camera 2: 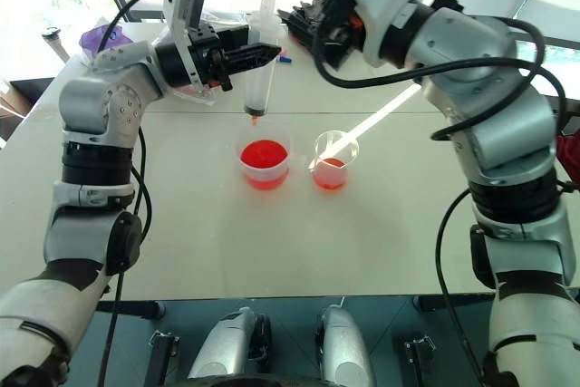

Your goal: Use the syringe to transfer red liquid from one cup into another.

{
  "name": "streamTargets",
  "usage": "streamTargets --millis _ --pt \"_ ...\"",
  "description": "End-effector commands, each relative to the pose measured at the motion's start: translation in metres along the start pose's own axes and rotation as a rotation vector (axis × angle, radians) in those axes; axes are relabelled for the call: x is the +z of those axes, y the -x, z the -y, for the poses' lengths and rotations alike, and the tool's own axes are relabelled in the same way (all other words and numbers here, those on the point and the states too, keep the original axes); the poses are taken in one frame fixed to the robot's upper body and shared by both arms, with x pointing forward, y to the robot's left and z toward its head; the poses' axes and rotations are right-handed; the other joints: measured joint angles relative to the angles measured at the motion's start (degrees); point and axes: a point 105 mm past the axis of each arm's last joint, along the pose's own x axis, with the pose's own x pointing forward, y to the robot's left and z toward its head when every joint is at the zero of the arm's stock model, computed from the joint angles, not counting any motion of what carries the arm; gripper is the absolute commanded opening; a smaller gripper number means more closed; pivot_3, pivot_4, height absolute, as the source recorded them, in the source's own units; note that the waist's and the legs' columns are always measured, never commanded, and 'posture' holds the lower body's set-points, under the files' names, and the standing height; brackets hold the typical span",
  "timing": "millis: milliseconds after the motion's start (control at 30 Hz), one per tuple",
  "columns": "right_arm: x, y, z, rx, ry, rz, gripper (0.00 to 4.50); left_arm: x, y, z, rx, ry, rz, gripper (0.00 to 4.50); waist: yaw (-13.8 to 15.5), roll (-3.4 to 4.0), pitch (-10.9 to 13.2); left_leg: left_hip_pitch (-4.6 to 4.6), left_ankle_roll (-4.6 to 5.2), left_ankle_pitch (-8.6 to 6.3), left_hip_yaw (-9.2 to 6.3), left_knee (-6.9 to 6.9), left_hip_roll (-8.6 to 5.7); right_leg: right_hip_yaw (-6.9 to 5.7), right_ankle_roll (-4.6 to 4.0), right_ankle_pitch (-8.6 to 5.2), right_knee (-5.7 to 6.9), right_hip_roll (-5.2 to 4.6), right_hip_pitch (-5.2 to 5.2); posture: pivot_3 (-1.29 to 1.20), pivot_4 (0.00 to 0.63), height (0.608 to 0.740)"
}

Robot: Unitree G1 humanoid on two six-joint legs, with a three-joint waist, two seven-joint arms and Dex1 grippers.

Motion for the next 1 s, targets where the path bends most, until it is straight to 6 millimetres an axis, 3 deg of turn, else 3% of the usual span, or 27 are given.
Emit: streamTargets --millis 33,367,600,833,1000 --pt "-0.001 -0.001 0.012 -0.023 0.078 0.022 4.50 0.016 0.003 0.007 -0.006 -0.027 0.060 1.60 0.15 0.00 0.00 0.00 0.01 0.00 0.00 0.00 -0.01 0.00 0.00 0.00 -0.01 -0.01 0.01 0.00 0.150 0.740" --pt "-0.006 -0.005 0.012 -0.023 0.058 0.051 4.50 0.013 0.006 -0.013 0.083 -0.013 0.059 1.60 -0.18 0.00 0.00 0.06 0.00 0.00 0.00 -0.01 0.02 -0.02 0.01 0.00 0.04 0.03 0.01 0.00 0.150 0.740" --pt "-0.006 -0.003 0.013 -0.030 0.047 0.054 4.50 0.013 0.011 -0.032 0.156 -0.103 0.040 1.60 -0.58 0.00 0.00 0.05 0.00 0.00 0.00 -0.01 0.02 -0.03 0.01 0.01 0.03 0.02 0.02 0.00 0.150 0.740" --pt "-0.005 -0.002 0.011 -0.024 0.044 0.055 4.50 0.033 0.014 -0.044 0.179 -0.216 0.058 1.60 -0.60 0.00 0.00 0.06 0.00 0.00 0.01 -0.02 0.02 -0.04 0.01 0.00 0.02 0.03 0.02 0.00 0.150 0.740" --pt "-0.004 0.001 0.018 -0.047 0.065 0.055 4.50 0.067 0.014 -0.036 0.115 -0.144 0.169 1.60 -0.54 0.00 0.00 0.04 0.00 0.00 0.01 -0.02 0.02 -0.04 0.01 0.00 0.01 0.03 0.02 0.00 0.150 0.740"
